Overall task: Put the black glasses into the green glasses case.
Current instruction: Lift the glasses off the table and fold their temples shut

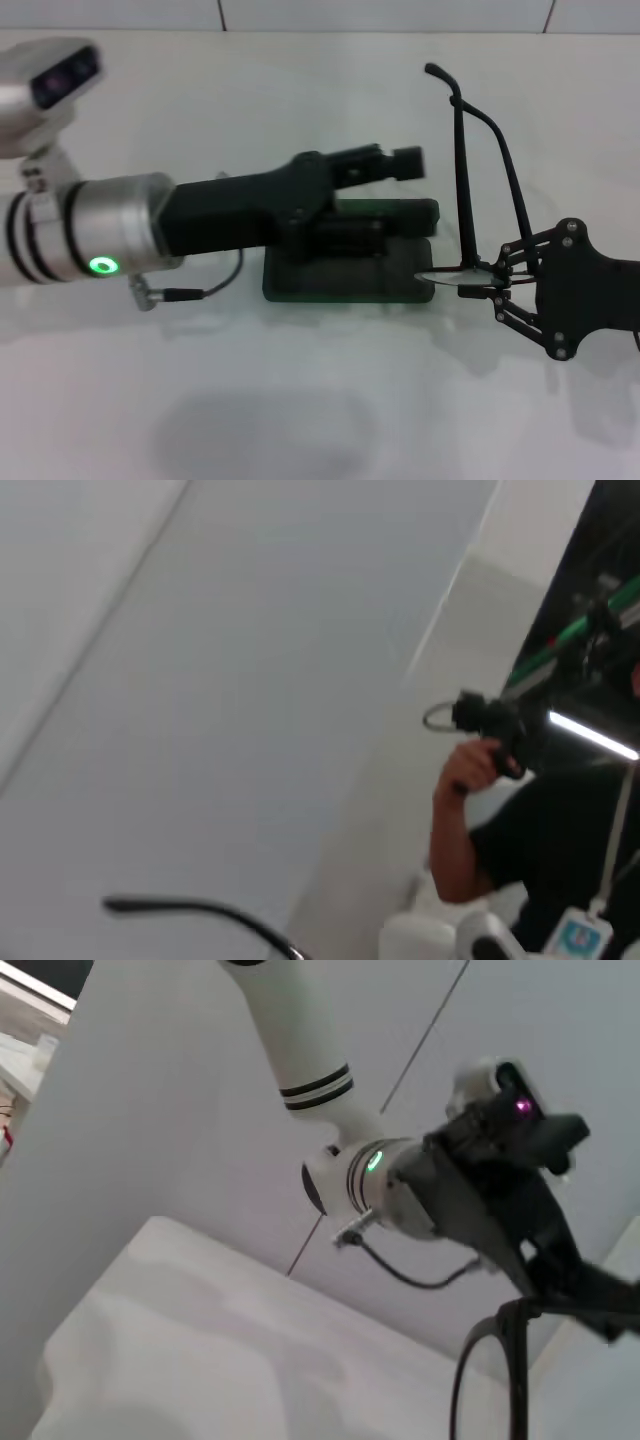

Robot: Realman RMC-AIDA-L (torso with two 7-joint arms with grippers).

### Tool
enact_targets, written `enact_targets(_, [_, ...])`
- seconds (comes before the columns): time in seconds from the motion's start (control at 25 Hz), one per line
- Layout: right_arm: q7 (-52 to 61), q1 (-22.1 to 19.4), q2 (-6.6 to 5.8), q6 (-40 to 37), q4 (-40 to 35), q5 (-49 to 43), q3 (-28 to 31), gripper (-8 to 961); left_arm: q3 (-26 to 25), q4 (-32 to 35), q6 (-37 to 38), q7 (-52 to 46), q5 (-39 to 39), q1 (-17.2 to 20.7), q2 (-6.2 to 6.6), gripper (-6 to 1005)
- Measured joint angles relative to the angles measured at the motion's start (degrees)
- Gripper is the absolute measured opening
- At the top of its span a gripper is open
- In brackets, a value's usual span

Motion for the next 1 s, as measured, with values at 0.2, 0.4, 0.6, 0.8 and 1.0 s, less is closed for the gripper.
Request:
enact_targets(0.2, [-1.2, 0.6, -0.03, 0.6, 2.4, 0.4, 0.3, 113, -0.2, 0.6, -0.8, -1.1, 1.9, -2.5, -1.02, 846])
enact_targets(0.4, [-3.4, 0.7, 0.1, 2.8, 4.0, 0.5, 0.2, 113, -0.3, 0.7, -0.6, -1.2, 1.6, -3.3, -1.19, 845])
enact_targets(0.6, [-5.3, 0.8, 0.12, 3.6, 4.5, 0.7, 0.1, 113, 0.0, 1.9, -1.0, -4.0, 2.3, -3.9, -1.91, 845])
enact_targets(0.8, [-9.1, 0.7, 0.18, 3.2, 4.5, 2.8, -0.8, 113, 0.1, 1.8, -5.9, -10.5, 5.4, -4.9, -2.04, 845])
enact_targets(1.0, [-10.3, 0.7, 0.18, 3.1, 4.6, 3.7, -0.8, 113, 0.1, 1.8, -6.7, -11.7, 8.0, -5.6, -2.67, 845])
